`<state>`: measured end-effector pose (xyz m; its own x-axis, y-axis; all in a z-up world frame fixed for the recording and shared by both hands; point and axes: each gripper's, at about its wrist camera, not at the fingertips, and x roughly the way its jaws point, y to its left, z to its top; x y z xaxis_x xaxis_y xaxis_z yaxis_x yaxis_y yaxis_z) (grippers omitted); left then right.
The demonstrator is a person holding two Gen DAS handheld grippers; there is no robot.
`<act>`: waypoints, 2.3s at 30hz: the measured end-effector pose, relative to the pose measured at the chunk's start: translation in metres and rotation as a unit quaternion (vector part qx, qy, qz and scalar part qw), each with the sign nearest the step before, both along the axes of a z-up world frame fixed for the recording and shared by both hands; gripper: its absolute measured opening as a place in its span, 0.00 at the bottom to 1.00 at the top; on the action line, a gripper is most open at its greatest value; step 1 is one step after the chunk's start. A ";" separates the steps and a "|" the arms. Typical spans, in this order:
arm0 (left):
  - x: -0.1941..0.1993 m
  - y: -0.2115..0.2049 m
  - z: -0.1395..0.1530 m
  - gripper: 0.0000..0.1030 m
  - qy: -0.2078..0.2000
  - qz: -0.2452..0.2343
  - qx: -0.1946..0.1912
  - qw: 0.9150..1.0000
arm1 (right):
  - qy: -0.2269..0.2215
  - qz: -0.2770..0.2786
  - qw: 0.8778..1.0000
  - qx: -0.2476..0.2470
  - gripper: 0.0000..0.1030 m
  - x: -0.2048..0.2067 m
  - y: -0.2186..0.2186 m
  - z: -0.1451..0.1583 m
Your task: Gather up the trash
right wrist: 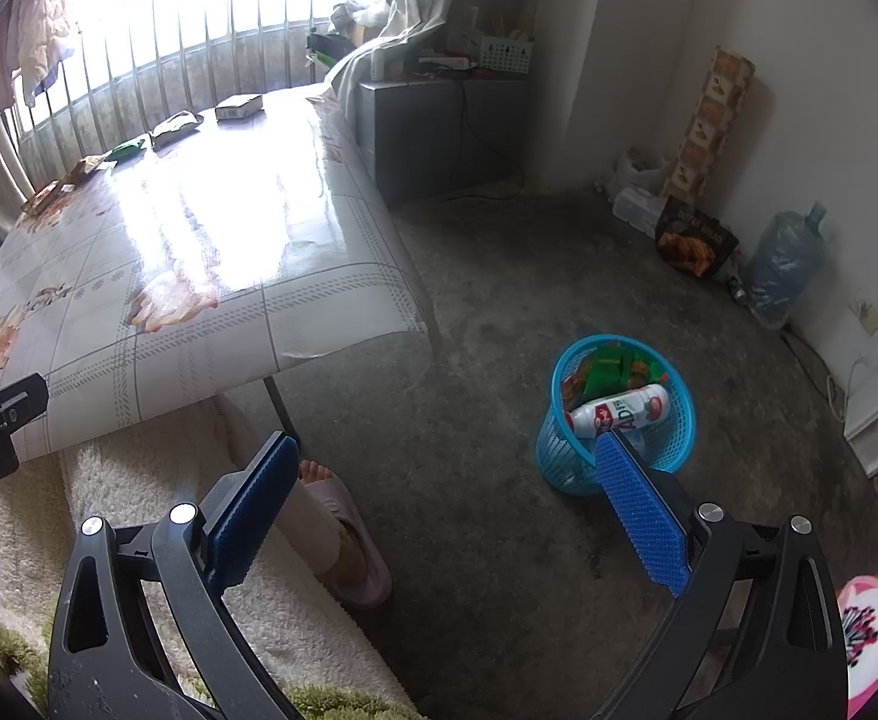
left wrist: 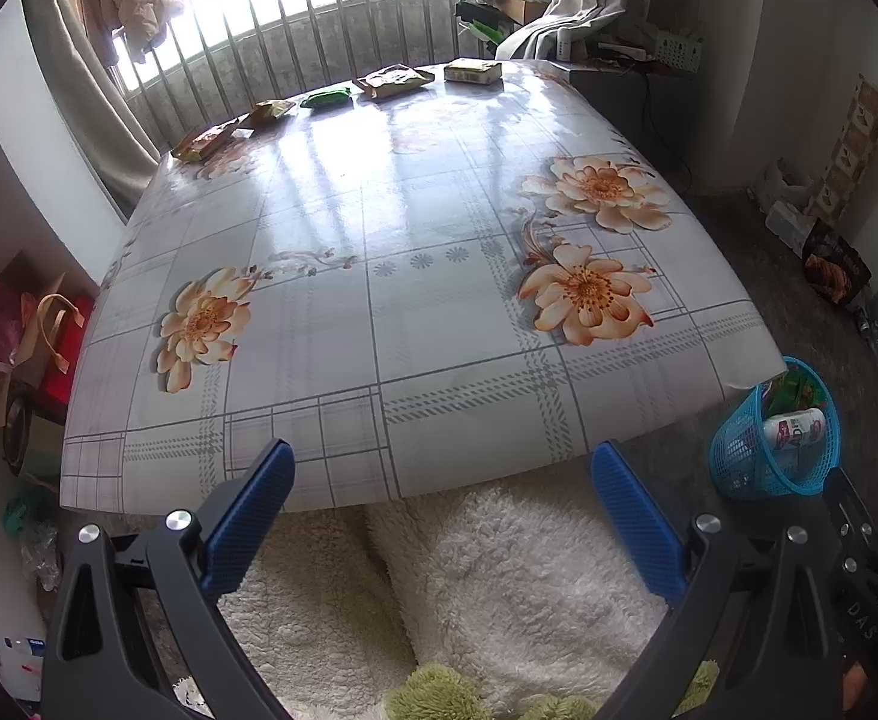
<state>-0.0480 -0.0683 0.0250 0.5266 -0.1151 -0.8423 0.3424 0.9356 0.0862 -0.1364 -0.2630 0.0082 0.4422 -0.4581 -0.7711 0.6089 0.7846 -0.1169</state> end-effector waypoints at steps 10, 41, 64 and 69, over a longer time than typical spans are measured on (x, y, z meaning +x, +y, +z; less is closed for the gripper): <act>0.000 0.000 0.000 0.95 0.000 0.000 0.000 1.000 | 0.000 0.000 1.000 -0.001 0.92 0.001 0.001 0.000; -0.001 0.001 -0.002 0.95 0.003 0.000 0.000 1.000 | 0.001 0.003 1.000 -0.001 0.92 0.006 0.001 0.000; -0.004 0.000 -0.005 0.95 0.004 -0.003 0.001 1.000 | 0.000 0.004 1.000 0.003 0.92 0.005 0.001 -0.002; -0.004 0.000 -0.004 0.95 0.005 -0.002 0.001 1.000 | -0.001 0.006 1.000 0.003 0.92 0.006 0.003 -0.002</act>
<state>-0.0520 -0.0683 0.0206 0.5173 -0.1160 -0.8479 0.3478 0.9337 0.0845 -0.1307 -0.2601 0.0060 0.4494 -0.4475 -0.7732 0.5996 0.7927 -0.1103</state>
